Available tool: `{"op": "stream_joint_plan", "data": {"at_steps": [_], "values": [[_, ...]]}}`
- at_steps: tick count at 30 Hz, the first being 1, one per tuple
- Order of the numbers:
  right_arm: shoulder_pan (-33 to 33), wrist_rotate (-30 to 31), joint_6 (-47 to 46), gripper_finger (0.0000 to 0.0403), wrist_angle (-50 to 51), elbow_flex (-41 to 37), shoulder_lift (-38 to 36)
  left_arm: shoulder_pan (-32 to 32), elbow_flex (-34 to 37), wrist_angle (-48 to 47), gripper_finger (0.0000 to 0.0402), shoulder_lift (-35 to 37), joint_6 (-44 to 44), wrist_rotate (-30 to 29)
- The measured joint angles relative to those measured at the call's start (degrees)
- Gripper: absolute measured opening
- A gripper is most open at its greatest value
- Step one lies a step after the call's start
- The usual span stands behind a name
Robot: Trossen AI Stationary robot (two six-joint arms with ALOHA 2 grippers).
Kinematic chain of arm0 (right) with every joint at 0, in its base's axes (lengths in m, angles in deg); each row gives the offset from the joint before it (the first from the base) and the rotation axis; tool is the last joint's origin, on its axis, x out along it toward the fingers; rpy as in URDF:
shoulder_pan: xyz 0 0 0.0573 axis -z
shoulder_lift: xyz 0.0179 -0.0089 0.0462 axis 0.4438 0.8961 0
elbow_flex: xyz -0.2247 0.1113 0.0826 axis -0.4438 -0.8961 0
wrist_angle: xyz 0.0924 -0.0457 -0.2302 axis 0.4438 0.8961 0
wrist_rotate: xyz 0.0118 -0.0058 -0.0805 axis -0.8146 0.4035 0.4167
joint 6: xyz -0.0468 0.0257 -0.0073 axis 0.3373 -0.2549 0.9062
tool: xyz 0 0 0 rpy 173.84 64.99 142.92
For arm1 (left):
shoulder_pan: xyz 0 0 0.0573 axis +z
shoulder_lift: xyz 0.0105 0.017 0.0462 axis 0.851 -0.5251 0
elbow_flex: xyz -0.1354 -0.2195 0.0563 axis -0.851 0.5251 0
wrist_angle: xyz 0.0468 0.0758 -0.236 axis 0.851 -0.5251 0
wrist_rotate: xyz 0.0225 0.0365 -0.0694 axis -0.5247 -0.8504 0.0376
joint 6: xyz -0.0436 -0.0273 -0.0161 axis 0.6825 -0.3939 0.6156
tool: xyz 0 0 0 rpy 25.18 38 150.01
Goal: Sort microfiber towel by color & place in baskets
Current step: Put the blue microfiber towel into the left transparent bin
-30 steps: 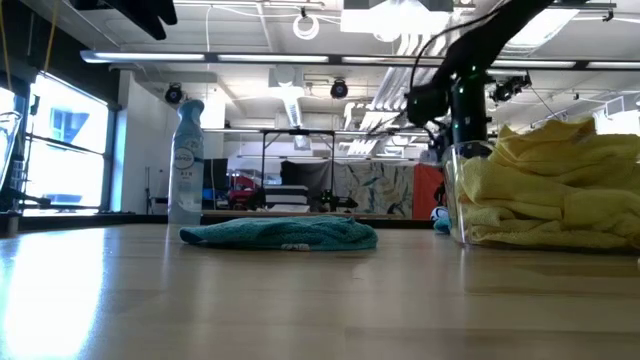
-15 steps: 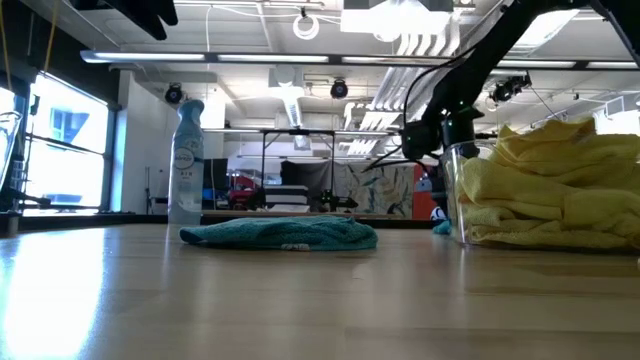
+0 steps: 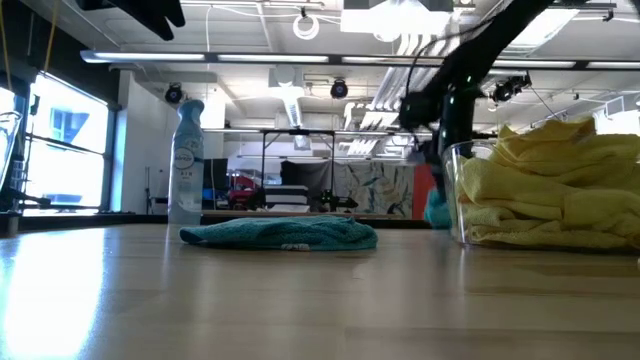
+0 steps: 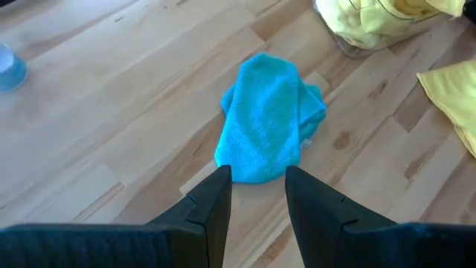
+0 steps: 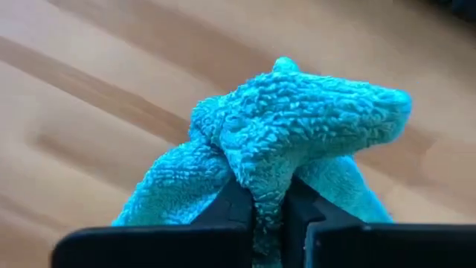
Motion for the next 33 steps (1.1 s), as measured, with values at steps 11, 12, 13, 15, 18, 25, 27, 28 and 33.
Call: {"op": "stream_joint_plan", "data": {"at_steps": [11,12,13,15,18,25,27,28,33], "values": [[-9.2,-2.4,4.5,0.0012,-6.6,0.1,-24.4,2.8,0.0,5.9,0.0115,-0.3,-15.0,-9.3],[-10.6,-2.7,4.8,0.0008,-8.1,0.1,-26.0,3.3,0.0,7.5,0.0115,-0.3,-17.9,-10.5],[-12.1,-2.9,5.2,0.0006,-9.4,0.2,-27.5,3.9,0.0,9.3,0.0115,-0.3,-20.9,-11.4],[-15.0,-3.0,5.7,0.0005,-11.8,0.2,-29.7,5.2,0.0,13.5,0.0115,-0.3,-26.9,-12.6],[-19.1,-3.0,5.7,0.0009,-14.3,0.2,-31.7,7.1,0.0,21.1,0.0115,-0.3,-35.4,-13.8],[-28.5,-1.5,6.4,0.0011,-17.3,0.2,-31.4,12.4,0.0,38.1,0.0121,-0.3,-52.1,-4.9],[-30.6,-1.5,6.4,0.0011,-18.5,0.2,-31.4,14.1,0.0,41.6,0.0132,-0.6,-53.8,-0.6],[-31.6,-1.4,6.4,0.0011,-19.6,0.2,-31.4,14.8,0.0,43.3,0.014,-1.0,-54.3,1.3],[-36.0,3.1,8.1,0.0012,-22.5,0.2,-31.4,17.7,0.0,49.5,0.0184,-4.3,-57.4,6.8]]}}
